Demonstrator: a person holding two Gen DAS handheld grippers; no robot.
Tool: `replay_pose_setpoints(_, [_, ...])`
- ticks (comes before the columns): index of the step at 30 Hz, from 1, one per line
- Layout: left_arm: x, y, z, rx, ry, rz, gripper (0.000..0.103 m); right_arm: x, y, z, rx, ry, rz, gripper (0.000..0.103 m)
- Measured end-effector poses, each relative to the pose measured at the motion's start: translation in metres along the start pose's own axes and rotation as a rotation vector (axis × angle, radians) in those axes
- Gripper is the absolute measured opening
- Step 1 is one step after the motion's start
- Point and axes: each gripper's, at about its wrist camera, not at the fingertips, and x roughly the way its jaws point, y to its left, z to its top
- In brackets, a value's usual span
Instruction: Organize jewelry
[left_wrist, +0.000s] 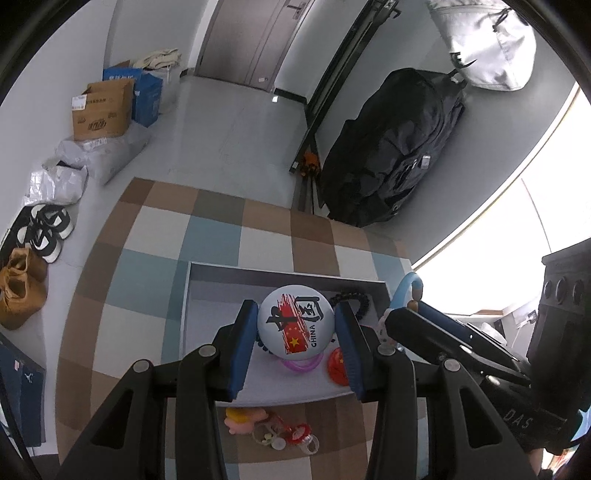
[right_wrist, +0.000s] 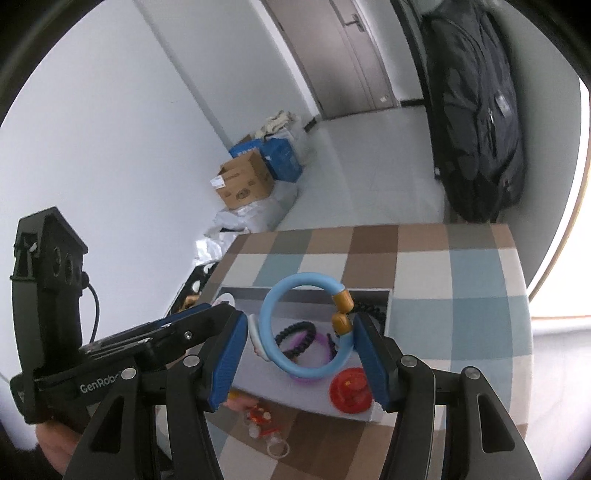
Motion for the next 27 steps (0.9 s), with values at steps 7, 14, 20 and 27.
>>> replay_pose_setpoints(7, [0.010, 0.006, 0.002, -0.030, 0.038, -0.004, 0.037, 0.008, -0.010, 0.002, 0.031, 0.019, 0.001, 0.058])
replay_pose_setpoints(14, [0.016, 0.008, 0.005, -0.068, 0.055, -0.030, 0.037, 0.014, -0.015, 0.002, 0.058, 0.038, -0.008, 0.060])
replay_pose_setpoints(20, [0.016, 0.012, 0.009, -0.104, 0.044, -0.098, 0.060, -0.001, -0.009, 0.007, 0.021, -0.036, -0.022, 0.084])
replay_pose_setpoints(27, [0.011, 0.015, 0.009, -0.110, 0.045, -0.084, 0.062, -0.016, -0.023, 0.006, 0.070, -0.059, -0.044, 0.088])
